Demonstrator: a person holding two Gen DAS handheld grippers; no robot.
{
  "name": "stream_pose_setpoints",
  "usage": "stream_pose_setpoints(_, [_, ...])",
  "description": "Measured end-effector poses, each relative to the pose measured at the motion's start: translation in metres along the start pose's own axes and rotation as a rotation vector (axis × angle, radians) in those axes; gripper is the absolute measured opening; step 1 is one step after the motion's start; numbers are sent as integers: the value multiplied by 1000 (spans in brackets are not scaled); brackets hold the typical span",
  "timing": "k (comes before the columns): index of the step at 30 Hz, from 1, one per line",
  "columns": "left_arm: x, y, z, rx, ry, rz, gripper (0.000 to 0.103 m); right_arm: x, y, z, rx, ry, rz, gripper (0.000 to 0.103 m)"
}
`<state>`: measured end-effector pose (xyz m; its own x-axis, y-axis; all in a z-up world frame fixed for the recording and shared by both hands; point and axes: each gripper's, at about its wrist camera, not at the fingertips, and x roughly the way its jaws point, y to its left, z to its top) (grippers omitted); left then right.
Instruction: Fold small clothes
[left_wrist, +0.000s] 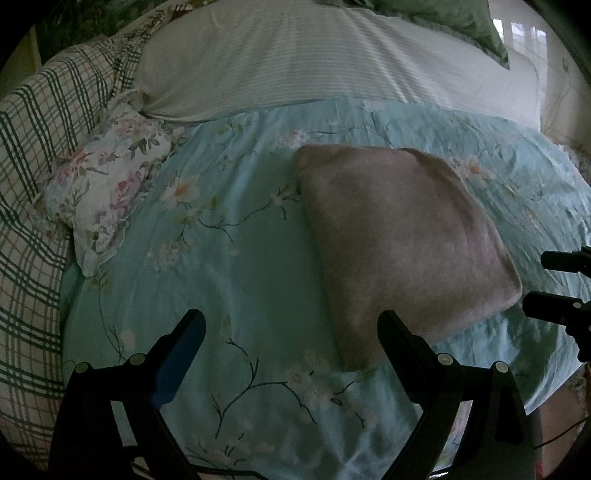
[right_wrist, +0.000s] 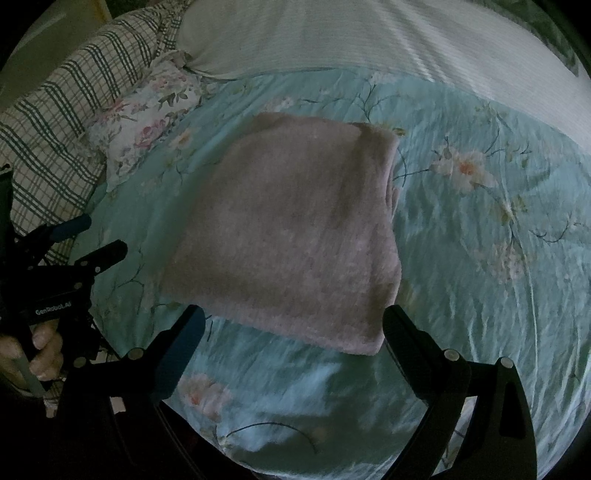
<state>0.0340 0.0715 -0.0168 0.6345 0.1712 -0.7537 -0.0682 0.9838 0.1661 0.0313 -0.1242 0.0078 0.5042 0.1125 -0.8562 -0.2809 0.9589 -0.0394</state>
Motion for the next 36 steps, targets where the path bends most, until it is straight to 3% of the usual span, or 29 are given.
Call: stream_pose_setpoints(36, [6,-3,11,19,-5,-8,95,11,-2,11,-14,5,-6,97])
